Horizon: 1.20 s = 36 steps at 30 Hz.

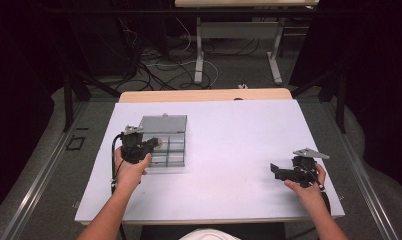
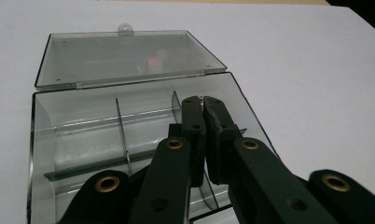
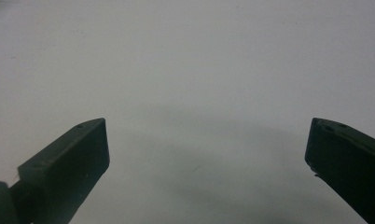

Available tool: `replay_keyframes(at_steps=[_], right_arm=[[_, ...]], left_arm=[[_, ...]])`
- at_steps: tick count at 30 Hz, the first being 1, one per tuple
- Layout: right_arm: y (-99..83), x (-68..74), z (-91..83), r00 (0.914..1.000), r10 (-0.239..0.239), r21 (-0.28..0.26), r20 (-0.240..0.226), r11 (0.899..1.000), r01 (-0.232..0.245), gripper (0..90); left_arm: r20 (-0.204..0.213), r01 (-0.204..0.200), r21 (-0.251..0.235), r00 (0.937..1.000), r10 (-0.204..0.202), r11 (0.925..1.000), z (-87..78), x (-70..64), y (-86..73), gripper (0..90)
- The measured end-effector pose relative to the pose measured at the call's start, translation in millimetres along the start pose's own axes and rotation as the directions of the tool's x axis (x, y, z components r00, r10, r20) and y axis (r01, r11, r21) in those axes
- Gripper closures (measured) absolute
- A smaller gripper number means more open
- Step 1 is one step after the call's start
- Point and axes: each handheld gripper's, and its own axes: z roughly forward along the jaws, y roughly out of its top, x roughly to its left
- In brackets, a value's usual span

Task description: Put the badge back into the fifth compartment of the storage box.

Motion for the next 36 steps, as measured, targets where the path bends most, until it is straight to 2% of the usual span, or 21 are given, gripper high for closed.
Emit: replay_keyframes(at_steps=[12, 16, 19, 23, 29, 36], right_arm=[[-0.2, 0.2, 0.2, 1.0, 0.0, 0.002, 0.0, 1.0, 0.0, 0.0], [-0.3, -0.3, 0.2, 1.0, -0.008, 0.002, -0.003, 1.0, 0.008, 0.0], [-0.3, 0.0, 0.2, 1.0, -0.003, 0.004, -0.004, 1.0, 0.003, 0.0], [-0.4, -0.2, 0.5, 1.0, 0.003, 0.004, -0.003, 1.0, -0.003, 0.0], [-0.5, -0.5, 0.7, 1.0, 0.003, 0.005, -0.003, 1.0, -0.003, 0.0], [-0.3, -0.2, 0.6, 1.0, 0.004, 0.004, -0.004, 1.0, -0.004, 0.0]], left_arm=[[-0.013, 0.031, 0.009, 0.9994, -0.031, 0.9995, -0.5, 12.3, -9.5, 88.3], [-0.017, 0.041, 0.033, 0.9991, -0.04, 0.9986, -0.9, 16.6, -11.7, 88.3], [-0.017, 0.048, 0.025, 0.9987, -0.048, 0.9985, 0.9, 17.6, -13.3, 88.3], [-0.021, 0.042, 0.036, 0.9989, -0.042, 0.9985, 4.5, 16.6, -14.7, 88.3], [-0.05, 0.016, 0.065, 0.9987, -0.013, 0.9978, 10.5, 17.5, -18.7, 88.2], [-0.062, 0.012, 0.081, 0.998, -0.007, 0.9966, 14.5, 16.3, -21.2, 88.2]])
